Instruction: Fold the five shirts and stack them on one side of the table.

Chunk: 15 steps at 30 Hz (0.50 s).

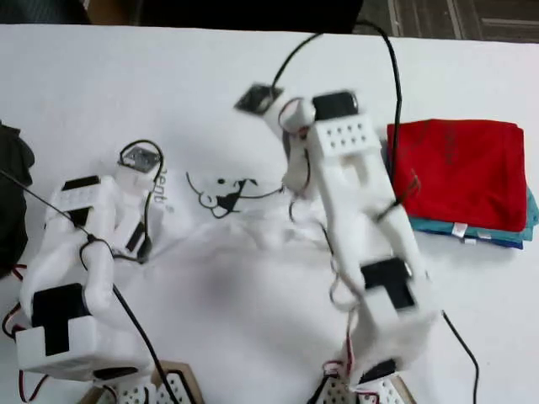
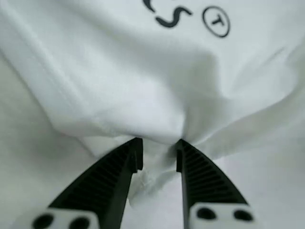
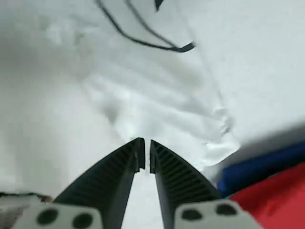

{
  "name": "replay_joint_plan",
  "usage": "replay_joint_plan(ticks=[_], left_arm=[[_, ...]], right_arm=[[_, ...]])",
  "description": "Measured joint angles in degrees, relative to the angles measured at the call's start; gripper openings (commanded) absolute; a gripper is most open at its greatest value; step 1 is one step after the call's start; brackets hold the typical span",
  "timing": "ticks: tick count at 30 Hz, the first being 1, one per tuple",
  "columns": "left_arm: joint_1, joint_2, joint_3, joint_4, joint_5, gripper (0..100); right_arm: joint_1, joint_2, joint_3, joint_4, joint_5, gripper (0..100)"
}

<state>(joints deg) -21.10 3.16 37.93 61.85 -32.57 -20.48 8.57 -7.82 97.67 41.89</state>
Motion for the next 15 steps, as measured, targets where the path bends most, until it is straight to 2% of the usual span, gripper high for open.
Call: replay_joint_plan(ticks=[4, 9, 15], left_arm=[[0.0, 0.0, 0.0, 0.0, 0.0, 14], [0.0, 0.0, 0.0, 0.0, 0.0, 14], [0.0, 0.0, 0.0, 0.0, 0.0, 14]], right_arm=[[-5.36, -12.84, 20.4, -3.6, 0.0, 2.2], [-9.49, -19.34, 41.05, -16.53, 0.0, 2.2], [-8.88, -16.0, 46.51, -29.54, 0.0, 2.1]])
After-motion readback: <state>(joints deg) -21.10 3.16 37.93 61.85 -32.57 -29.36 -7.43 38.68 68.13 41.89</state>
